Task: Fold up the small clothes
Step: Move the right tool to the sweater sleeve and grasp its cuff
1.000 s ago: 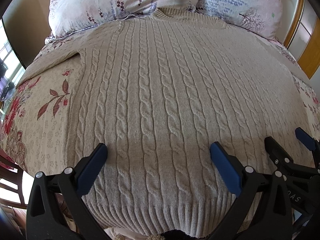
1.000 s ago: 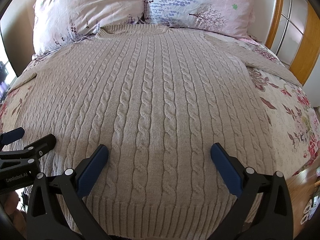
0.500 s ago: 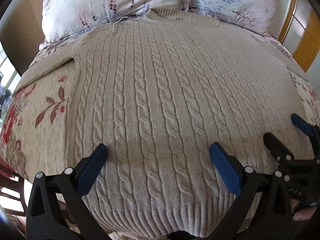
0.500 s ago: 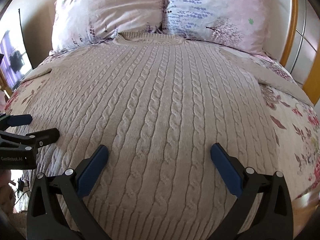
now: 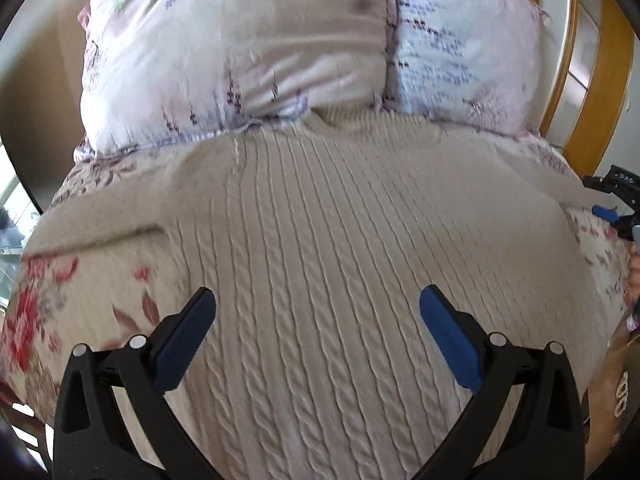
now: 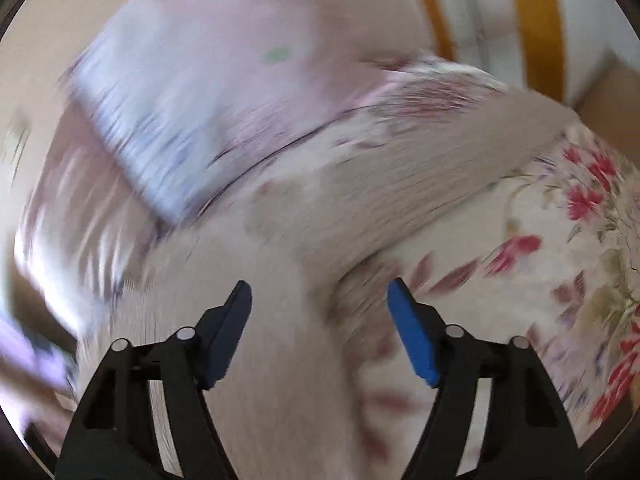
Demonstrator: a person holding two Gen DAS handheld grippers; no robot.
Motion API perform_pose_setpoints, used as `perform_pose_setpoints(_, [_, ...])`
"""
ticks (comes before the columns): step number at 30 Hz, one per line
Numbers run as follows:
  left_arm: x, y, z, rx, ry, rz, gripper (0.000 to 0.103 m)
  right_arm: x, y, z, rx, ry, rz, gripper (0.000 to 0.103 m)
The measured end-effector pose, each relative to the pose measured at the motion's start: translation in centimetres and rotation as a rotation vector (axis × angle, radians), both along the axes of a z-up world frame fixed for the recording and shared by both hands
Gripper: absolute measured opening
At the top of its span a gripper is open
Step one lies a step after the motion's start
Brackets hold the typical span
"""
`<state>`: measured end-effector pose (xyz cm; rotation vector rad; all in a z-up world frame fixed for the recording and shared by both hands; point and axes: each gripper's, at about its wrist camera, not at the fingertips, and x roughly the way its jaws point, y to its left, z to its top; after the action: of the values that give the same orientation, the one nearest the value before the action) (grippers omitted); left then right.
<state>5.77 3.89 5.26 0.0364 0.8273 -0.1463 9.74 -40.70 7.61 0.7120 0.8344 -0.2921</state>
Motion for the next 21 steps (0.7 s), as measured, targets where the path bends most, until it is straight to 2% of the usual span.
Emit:
perform_pose_setpoints(4, [2.5,0.9,1.2,-0.027,0.013,0.000,0.101,0.9,-4.1,-1.8,0.083,0.047,-0.127,0.053])
perform_pose_setpoints(7, [4.4,0.8,1.6,-0.030,0.032,-0.009,0.101,0.9,-6.0,-3.0,0.104,0.094,-0.216,0.049])
perform_pose_setpoints(11, [6.0,0.4,1.4,-0.032,0.039,-0.010,0.101,0.7,-7.8,-4.0,0.132,0.109,-0.274,0.047])
perform_pose_setpoints(13, [6.6,0.2,1.0,-0.035,0.039,-0.017,0.101,0.9,-8.5,-4.3,0.134,0.095,-0.295,0.043])
perform_pose_setpoints(14, [6.9,0.2,0.9,-0.041,0.039,-0.019,0.101,1.0,-8.8,-4.4,0.153,0.120,-0.329,0.042])
perform_pose_setpoints(18, [8.1,0.1,-0.1,-0.067,0.068,-0.011,0.101,1.0,-10.0,-4.7,0.160,0.106,-0.364,0.029])
perform_pose_setpoints(21, [8.6,-0.2,-0.6,-0.075,0.072,-0.015,0.101,0.8,-10.5,-4.8,0.165,0.091,-0.387,0.025])
